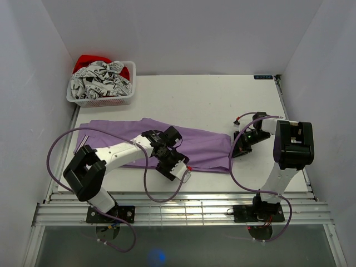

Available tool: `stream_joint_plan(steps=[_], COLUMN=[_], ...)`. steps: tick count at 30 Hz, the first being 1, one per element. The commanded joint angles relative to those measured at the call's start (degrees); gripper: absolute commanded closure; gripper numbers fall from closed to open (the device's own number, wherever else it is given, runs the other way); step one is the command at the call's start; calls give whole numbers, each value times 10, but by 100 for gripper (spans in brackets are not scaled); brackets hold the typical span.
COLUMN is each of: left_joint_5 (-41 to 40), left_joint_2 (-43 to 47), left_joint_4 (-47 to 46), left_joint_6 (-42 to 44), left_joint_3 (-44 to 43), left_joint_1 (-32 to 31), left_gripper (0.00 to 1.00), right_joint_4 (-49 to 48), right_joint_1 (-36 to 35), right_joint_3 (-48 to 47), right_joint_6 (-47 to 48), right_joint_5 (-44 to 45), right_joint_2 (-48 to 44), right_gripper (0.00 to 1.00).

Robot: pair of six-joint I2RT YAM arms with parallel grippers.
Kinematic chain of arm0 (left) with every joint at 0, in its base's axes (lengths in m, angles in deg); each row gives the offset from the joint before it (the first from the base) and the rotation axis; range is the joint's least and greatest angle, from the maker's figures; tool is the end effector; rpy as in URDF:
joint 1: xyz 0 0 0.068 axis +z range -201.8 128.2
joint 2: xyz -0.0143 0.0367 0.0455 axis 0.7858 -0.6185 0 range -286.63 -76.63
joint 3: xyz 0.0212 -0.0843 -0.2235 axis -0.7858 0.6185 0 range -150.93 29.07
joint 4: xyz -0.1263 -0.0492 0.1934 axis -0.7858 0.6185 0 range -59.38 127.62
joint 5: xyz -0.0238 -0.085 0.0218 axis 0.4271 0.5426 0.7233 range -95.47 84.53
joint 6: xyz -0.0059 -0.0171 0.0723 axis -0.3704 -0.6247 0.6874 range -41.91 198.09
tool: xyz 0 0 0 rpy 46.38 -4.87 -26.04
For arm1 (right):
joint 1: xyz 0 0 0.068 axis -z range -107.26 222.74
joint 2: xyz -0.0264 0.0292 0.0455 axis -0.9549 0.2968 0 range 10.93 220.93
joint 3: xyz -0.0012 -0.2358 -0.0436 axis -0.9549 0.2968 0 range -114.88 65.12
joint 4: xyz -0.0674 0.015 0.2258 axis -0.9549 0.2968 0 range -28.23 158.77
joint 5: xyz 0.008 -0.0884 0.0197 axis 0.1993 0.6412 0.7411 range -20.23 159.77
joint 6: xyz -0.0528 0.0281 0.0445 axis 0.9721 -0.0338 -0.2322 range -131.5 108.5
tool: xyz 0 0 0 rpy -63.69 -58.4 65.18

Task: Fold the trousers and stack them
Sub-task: Fold the trousers

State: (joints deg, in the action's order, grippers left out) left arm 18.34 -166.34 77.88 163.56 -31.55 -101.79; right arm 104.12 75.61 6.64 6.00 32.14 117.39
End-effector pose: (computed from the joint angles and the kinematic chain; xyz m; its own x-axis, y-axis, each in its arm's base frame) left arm 0.1539 -0.2225 0.1623 0.7104 0.5723 -0.4097 0.6829 -0.7014 0.2044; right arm 0.2763 0.0244 0.0886 -0.9655 -0.1898 -0.1781 -0.2590 0.7694 0.5839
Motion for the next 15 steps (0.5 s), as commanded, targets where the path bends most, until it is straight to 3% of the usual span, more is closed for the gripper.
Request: stream_joint_plan(steps=[1, 2, 4, 7, 8, 12, 15], left_joint_5=[88, 110, 184, 233, 243, 218, 200], left_joint_2=[8, 14, 28, 72, 96, 125, 103], left_joint_4=[12, 12, 15, -24, -43, -160, -166], left_joint_6=[-153, -179, -240, -409, -510, -738, -870], left_joint_3=[-6, -17, -53, -82, -82, -57, -39], left_joint_1=[39, 49, 91, 156, 175, 262, 287], left_gripper=[25, 6, 5, 4, 3, 2, 2], right_joint_4=[4, 6, 8, 12, 16, 18, 19], right_joint_1=[4, 4, 4, 4, 4, 4, 4], right_joint_3=[5, 4, 0, -3, -5, -9, -16], right_joint_6=[37, 38, 40, 46, 49, 50, 47], right_joint_5=[67, 65, 66, 63, 61, 53, 54], right_joint_2=[17, 20, 20, 21, 22, 21, 19], right_gripper=[92, 91, 91, 91, 90, 88, 88])
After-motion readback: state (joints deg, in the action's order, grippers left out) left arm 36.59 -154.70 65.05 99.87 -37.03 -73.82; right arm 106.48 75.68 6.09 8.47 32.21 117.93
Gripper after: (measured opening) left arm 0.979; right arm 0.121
